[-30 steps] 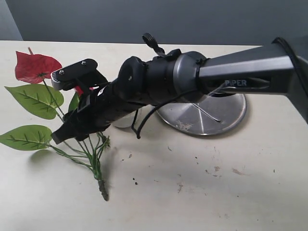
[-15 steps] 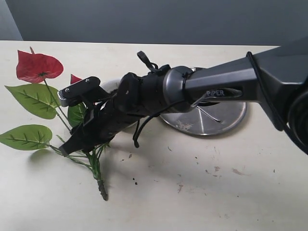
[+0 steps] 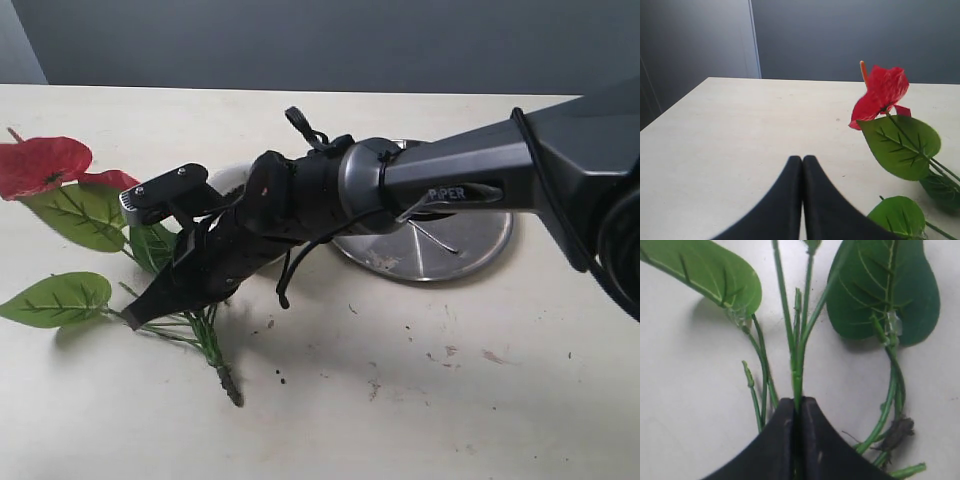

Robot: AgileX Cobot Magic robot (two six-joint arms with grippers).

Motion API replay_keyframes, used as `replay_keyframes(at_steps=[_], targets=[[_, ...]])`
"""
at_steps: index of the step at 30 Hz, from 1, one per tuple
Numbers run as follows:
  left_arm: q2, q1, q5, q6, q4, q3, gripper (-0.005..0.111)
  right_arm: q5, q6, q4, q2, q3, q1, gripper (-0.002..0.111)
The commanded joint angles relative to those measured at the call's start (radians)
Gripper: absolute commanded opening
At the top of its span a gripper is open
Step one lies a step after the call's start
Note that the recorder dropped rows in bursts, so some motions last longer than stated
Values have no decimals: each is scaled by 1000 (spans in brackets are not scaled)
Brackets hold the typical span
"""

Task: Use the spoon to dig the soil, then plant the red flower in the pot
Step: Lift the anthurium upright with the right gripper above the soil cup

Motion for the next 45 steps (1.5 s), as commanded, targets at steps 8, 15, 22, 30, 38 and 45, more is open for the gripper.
replay_keyframes(at_steps=[8, 15, 22, 30, 38, 45], targets=[[-2, 1, 1, -2, 0, 4, 0, 4, -21, 35, -43, -4, 0, -1], [-2, 1, 1, -2, 0, 4, 0, -24, -74, 45, -140, -4, 11, -1], [-2, 1, 1, -2, 0, 4, 0, -88, -90, 46, -242, -2, 17, -1], [-2, 1, 1, -2, 0, 4, 0, -212, -121, 43, -331, -2, 21, -1], [-2, 1, 1, -2, 0, 4, 0, -402, -146, 6, -420, 0, 21, -1], [-2, 1, 1, -2, 0, 4, 0, -520, -146, -72, -476, 2, 21, -1]])
